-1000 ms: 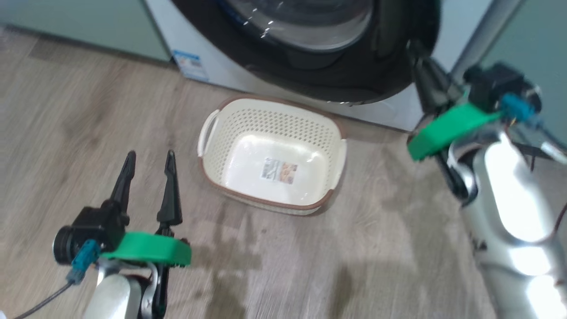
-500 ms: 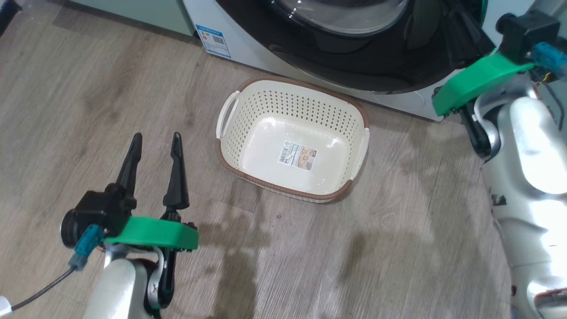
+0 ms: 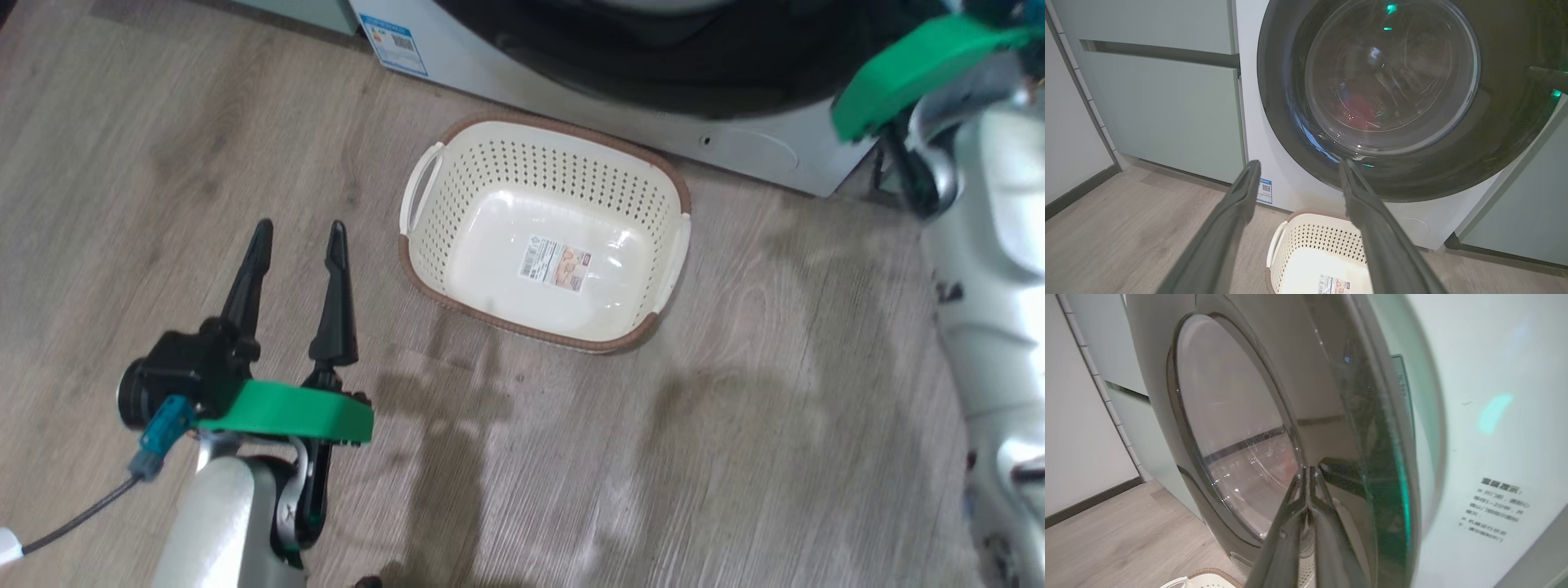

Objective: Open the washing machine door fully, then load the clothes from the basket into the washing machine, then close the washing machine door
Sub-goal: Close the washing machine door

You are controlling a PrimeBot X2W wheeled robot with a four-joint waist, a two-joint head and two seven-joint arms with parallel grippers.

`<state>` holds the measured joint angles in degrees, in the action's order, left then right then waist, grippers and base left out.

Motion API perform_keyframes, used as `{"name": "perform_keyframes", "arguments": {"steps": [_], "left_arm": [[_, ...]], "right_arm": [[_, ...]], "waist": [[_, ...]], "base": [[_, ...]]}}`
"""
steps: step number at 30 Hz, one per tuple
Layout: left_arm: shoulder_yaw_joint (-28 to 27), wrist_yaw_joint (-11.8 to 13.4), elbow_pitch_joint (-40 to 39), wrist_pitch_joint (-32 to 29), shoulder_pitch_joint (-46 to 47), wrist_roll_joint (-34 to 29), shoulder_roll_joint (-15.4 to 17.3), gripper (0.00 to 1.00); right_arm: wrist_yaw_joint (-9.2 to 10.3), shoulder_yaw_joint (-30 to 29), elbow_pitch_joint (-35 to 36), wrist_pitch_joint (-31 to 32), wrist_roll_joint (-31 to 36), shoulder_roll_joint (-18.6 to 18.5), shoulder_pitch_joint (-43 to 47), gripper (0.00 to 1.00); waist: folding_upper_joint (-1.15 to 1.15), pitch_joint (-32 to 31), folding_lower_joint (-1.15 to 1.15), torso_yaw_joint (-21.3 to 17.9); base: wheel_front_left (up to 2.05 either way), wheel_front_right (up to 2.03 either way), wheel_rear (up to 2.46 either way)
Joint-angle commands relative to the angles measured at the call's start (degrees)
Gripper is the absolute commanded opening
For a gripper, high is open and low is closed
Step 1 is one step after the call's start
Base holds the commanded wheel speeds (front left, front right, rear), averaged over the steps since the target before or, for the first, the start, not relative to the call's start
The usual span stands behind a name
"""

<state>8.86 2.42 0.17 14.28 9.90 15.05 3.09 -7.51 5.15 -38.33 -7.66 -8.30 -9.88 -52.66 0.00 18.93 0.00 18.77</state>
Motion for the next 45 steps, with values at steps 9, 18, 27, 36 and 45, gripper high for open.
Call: {"name": "perform_keyframes", "arguments": {"steps": [9, 18, 27, 36, 45], "left_arm": [[-1.36, -1.02, -1.19, 0.72, 3.43, -0.36, -0.06, 1.0], [-0.69, -0.54, -0.83, 0.72, 4.13, 0.68, -0.19, 1.0], [-0.54, -0.19, -0.11, 0.72, 4.15, 0.48, -0.21, 1.0], [-2.21, -0.88, 1.1, 0.72, 2.3, -1.17, 0.02, 1.0], [-3.31, -1.64, 2.53, 0.72, 0.88, -1.72, 1.65, 1.0]], "right_arm": [[0.02, -0.96, -8.8, -1.26, 1.58, -0.97, -12.09, 0.0], [0.02, -2.22, -17.53, -3.77, 3.61, -1.82, -18.85, 0.0], [0.02, 0.13, -20.9, -5.94, 2.91, -0.02, -18.55, 0.0], [0.02, 6.25, -13.13, -7.28, -4.09, 3.12, -7.16, 0.71], [0.02, 4.33, 3.69, -7.32, -6.27, 3.79, 10.65, 1.0]], "waist": [[0.0, 2.21, 0.0, 1.1], [0.0, 2.91, 0.0, 1.66], [0.0, 1.37, 0.0, 0.61], [0.0, -3.16, 0.0, -4.5], [0.0, -7.04, 0.0, -10.73]], "base": [[0.0, 0.0, 0.0], [0.0, 0.0, 0.0], [0.0, 0.0, 0.0], [0.0, 0.0, 0.0], [0.0, 0.0, 0.0]]}}
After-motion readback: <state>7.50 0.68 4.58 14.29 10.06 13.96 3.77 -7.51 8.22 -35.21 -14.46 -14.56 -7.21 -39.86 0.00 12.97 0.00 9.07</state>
